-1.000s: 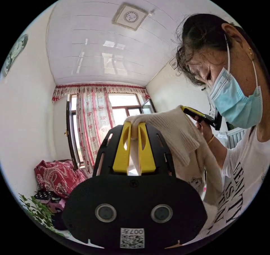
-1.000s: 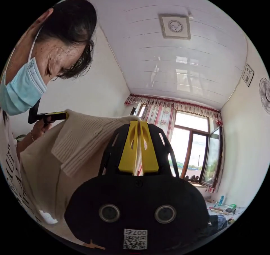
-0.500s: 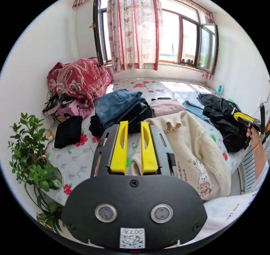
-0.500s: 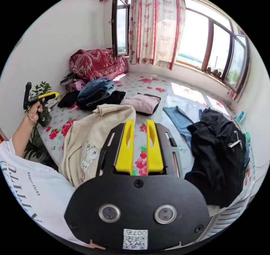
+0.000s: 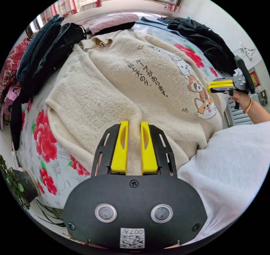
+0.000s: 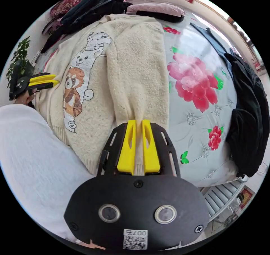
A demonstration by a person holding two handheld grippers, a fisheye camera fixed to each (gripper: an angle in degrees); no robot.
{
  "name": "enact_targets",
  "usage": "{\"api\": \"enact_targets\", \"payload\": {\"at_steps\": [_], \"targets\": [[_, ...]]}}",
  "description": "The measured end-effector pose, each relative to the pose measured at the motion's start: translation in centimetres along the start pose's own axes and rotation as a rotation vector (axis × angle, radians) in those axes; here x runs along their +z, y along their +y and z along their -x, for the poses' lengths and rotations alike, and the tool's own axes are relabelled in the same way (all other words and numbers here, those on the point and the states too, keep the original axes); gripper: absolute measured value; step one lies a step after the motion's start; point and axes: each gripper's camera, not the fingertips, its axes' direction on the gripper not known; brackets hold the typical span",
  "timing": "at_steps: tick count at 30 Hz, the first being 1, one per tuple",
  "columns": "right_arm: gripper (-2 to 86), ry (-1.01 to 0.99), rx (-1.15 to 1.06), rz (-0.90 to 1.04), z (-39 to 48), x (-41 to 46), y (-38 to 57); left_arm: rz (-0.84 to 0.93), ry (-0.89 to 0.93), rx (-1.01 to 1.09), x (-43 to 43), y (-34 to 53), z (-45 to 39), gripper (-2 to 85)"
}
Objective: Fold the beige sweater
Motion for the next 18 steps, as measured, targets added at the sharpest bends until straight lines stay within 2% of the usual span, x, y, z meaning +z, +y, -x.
{"api": "enact_targets", "payload": {"at_steps": [2, 5, 8, 10, 12, 13, 15, 16, 18], "targets": [[1.4, 0.013, 0.040, 0.025, -2.0, -1.5, -1.5, -0.025, 0.077, -0.015, -1.9, -0.7, 2.6, 3.2], [0.6, 0.154, 0.151, -0.113, -7.6, -7.9, -1.6, -0.095, 0.194, -0.065, -7.1, -0.1, 8.3, 1.2], [0.5, 0.297, 0.394, -0.275, -15.9, -16.0, 0.6, -0.081, 0.176, -0.069, -12.3, 1.6, 13.3, -0.3], [0.6, 0.287, 0.514, -0.340, -20.2, -19.6, 2.2, -0.097, 0.153, -0.087, -15.2, 2.8, 15.6, -0.6], [1.3, 0.320, 0.626, -0.330, -23.6, -21.4, 3.2, -0.203, -0.067, -0.261, -19.3, 4.3, 19.3, -0.5], [1.6, 0.332, 0.642, -0.320, -24.0, -21.5, 3.3, -0.255, -0.106, -0.347, -20.4, 4.9, 20.7, -0.5], [2.7, 0.237, 0.597, -0.329, -23.7, -21.0, 3.3, -0.423, -0.114, -0.759, -23.8, 7.6, 26.2, 0.0], [2.9, 0.194, 0.575, -0.339, -23.2, -20.7, 3.3, -0.453, -0.132, -0.805, -24.3, 7.9, 26.7, 0.7], [4.0, -0.010, 0.432, -0.373, -19.9, -19.0, 3.0, -0.443, -0.360, -0.863, -25.4, 7.3, 25.7, 3.4]]}}
